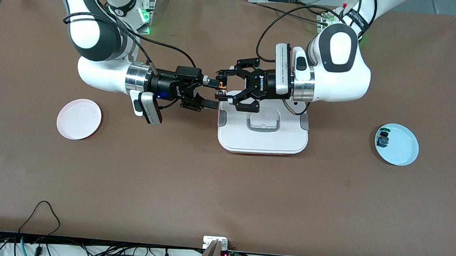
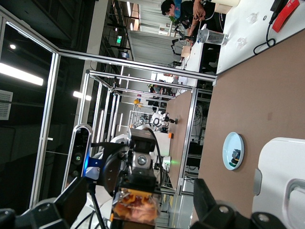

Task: Transfer orange switch to right arm and place

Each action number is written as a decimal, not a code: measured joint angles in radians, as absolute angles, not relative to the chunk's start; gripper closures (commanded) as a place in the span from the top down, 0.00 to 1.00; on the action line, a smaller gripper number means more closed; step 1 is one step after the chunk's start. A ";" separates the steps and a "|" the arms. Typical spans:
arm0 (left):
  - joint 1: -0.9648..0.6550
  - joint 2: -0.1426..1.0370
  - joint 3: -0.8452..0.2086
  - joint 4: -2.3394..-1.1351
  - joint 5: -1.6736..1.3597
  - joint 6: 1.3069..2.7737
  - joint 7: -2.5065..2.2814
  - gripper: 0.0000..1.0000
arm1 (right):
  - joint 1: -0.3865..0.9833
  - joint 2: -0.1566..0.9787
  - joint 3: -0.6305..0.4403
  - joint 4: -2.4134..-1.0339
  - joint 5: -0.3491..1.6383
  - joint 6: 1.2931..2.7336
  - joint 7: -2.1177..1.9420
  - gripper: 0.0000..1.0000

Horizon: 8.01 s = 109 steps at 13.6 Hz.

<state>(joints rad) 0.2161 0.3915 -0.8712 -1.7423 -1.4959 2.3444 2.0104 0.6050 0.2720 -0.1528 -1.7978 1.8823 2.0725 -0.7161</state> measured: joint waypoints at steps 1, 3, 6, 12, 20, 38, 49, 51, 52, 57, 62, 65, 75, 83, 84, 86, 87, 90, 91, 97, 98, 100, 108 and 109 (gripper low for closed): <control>0.216 0.392 -0.871 -1.742 -1.496 2.344 2.010 0.17 | 0.607 0.268 -0.153 -1.799 1.882 2.072 -0.704 0.96; 0.215 0.392 -0.871 -1.742 -1.497 2.344 2.010 0.17 | 0.611 0.265 -0.153 -1.801 1.882 2.072 -0.698 0.90; 0.213 0.392 -0.871 -1.742 -1.501 2.344 2.010 0.17 | 0.620 0.265 -0.153 -1.807 1.882 2.072 -0.698 0.74; 0.211 0.394 -0.871 -1.743 -1.504 2.344 2.010 0.20 | 0.624 0.265 -0.153 -1.808 1.882 2.072 -0.697 0.60; 0.203 0.412 -0.873 -1.739 -1.512 2.344 2.020 0.20 | 0.623 0.265 -0.156 -1.821 1.886 2.073 -0.696 0.00; 0.299 0.416 -0.861 -1.744 -1.506 2.314 2.032 1.00 | 0.234 0.235 -0.184 -1.780 1.368 1.597 -0.610 0.00; 0.476 0.419 -0.851 -1.749 -1.083 2.138 1.798 1.00 | 0.085 0.092 -0.177 -1.627 0.191 1.488 -0.248 0.00; 0.486 0.418 -0.851 -1.744 -0.977 2.073 1.639 1.00 | 0.097 0.093 -0.171 -1.646 0.090 1.536 -0.178 0.00; 0.496 0.418 -0.851 -1.739 -0.921 2.032 1.551 1.00 | 0.106 0.092 -0.169 -1.666 0.075 1.571 -0.147 0.00; 0.522 0.413 -0.852 -1.609 -0.518 1.792 0.996 1.00 | 0.119 0.066 -0.168 -1.878 0.045 1.847 -0.098 0.00; 0.532 0.412 -0.850 -1.546 -0.215 1.672 0.667 1.00 | 0.119 0.077 -0.168 -2.188 -0.043 2.264 -0.097 0.00; 0.537 0.413 -0.846 -1.491 -0.052 1.611 0.521 1.00 | 0.117 0.121 -0.168 -2.263 -0.076 2.393 -0.143 0.00; 0.552 0.412 -0.797 -1.234 0.319 1.438 0.376 1.00 | -0.001 0.332 -0.178 -2.270 -0.077 2.653 -0.345 0.00; 0.509 0.394 -0.629 -1.154 0.188 1.262 0.123 1.00 | -0.001 0.408 -0.176 -2.270 -0.071 2.761 -0.342 0.34; 0.456 0.375 -0.537 -1.177 0.142 1.295 0.123 1.00 | -0.001 0.410 -0.176 -2.270 -0.063 2.761 -0.342 0.53; 0.344 0.310 -0.392 -1.282 0.099 1.395 0.122 1.00 | 0.000 0.410 -0.173 -2.269 -0.052 2.762 -0.342 0.85; 0.275 0.256 -0.318 -1.369 0.097 1.481 0.120 1.00 | 0.000 0.410 -0.170 -2.269 -0.046 2.762 -0.341 0.99; 0.133 0.074 -0.156 -1.621 0.094 1.669 0.118 1.00 | 0.000 0.406 -0.164 -2.263 -0.032 2.762 -0.333 1.00; 0.097 0.020 -0.121 -1.678 0.093 1.682 0.115 1.00 | 0.000 0.401 -0.164 -2.262 -0.029 2.762 -0.329 1.00; 0.013 -0.071 -0.033 -1.773 0.028 1.651 0.000 1.00 | 0.005 0.277 -0.107 -2.190 -0.024 2.563 -0.235 1.00; 0.016 -0.068 -0.028 -1.773 -0.021 1.648 -0.008 1.00 | 0.007 0.240 -0.092 -2.168 -0.024 2.501 -0.221 1.00; 0.030 -0.057 -0.022 -1.771 -0.062 1.648 -0.010 1.00 | 0.013 0.162 -0.075 -2.123 -0.024 2.370 -0.208 1.00; 0.032 -0.053 -0.026 -1.767 -0.029 1.642 -0.010 1.00 | 0.106 -0.015 -0.066 -1.797 -0.022 1.776 -0.090 1.00; 0.032 -0.053 -0.026 -1.767 -0.028 1.642 -0.010 1.00 | 0.122 -0.030 -0.065 -1.781 -0.022 1.752 -0.077 1.00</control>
<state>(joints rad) 0.0325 -0.0526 -0.0256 -1.7670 -0.0284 1.6419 -0.0099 0.1215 -0.0298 -0.0651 -1.7808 -0.0216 1.7521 -0.0774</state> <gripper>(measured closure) 0.000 0.000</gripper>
